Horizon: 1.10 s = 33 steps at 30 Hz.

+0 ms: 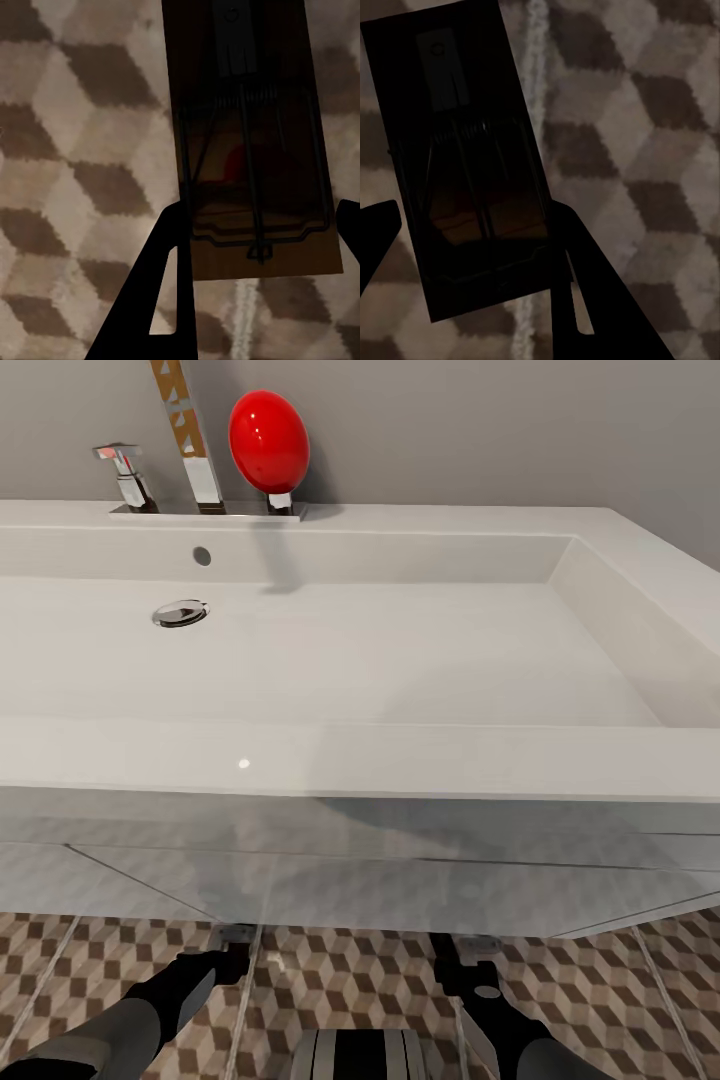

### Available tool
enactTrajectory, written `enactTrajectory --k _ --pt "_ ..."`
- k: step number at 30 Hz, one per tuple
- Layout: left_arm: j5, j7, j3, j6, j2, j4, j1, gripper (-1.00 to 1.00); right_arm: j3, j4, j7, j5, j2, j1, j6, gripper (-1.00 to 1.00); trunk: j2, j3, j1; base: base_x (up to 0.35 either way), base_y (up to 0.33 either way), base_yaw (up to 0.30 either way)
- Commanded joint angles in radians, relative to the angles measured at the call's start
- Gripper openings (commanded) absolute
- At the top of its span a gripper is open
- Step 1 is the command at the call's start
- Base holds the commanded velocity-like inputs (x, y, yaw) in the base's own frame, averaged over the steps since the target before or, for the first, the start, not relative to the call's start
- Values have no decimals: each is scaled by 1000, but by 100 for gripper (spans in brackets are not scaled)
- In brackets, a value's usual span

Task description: Take the four mousetraps from the cabinet in the bathroom and place them on the bathroom floor. Make sure all four end up on the same floor surface, and ensure that at least two of them are either under or directly next to the same bathroom sink.

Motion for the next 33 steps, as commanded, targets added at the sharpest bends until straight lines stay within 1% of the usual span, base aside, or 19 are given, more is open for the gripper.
enactTrajectory --k 1,33 --pt "10 5 -8 5 0 -3 0 -100 -5 1 -2 10 1 0 -2 -100 0 -1 0 0 0 0" --pt "7 5 -8 -2 0 -6 -1 -100 -6 1 -2 10 -1 0 -2 -100 0 -1 0 0 0 0"
